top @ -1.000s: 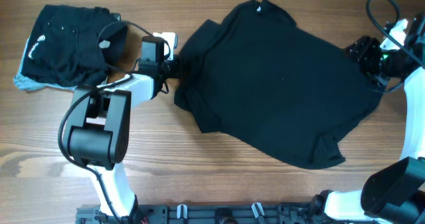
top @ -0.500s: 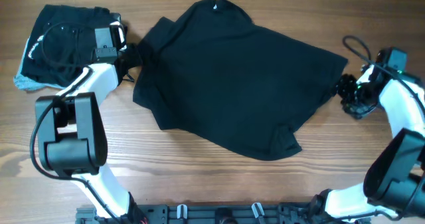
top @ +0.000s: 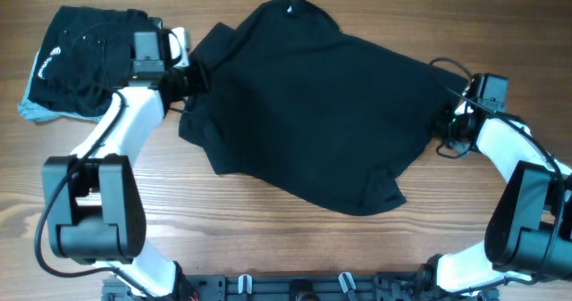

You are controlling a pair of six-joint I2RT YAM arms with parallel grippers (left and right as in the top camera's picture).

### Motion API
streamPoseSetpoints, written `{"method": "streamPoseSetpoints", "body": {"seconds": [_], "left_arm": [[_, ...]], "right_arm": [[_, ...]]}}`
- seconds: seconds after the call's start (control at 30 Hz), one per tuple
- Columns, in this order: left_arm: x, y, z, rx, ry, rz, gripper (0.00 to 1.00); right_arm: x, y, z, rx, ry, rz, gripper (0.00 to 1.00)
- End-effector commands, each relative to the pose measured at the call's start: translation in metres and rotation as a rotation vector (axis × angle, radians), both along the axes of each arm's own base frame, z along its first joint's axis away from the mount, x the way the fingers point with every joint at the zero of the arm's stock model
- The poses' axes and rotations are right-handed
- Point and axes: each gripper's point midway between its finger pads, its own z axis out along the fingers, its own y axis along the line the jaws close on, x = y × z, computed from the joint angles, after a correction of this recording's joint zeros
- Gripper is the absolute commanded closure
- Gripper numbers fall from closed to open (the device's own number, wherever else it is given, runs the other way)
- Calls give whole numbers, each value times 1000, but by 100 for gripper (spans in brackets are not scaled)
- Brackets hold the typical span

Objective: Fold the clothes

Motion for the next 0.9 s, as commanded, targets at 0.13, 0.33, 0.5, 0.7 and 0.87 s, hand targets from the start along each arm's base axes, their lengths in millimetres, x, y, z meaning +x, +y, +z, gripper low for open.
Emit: {"method": "streamPoseSetpoints", "body": {"seconds": [0.13,0.33,0.5,0.7,0.87], "left_arm": [[-2,-39,10,50,-45,-132,50],[-1,-36,9,66,-45,-121,50],[-1,-35,11,69,-50,-118,49],[-1,-35,11,73,-52,-123,48],[0,-33,11,84,-55,-122,47]], "right_arm": [[26,-15,47,-112,-96,101,18],[-51,50,73,207,82,165,24],[-142,75,42,314,423,103,36],[-181,101,1,434,482,67,37],[-168,102,-9,439,398,87,57]]}}
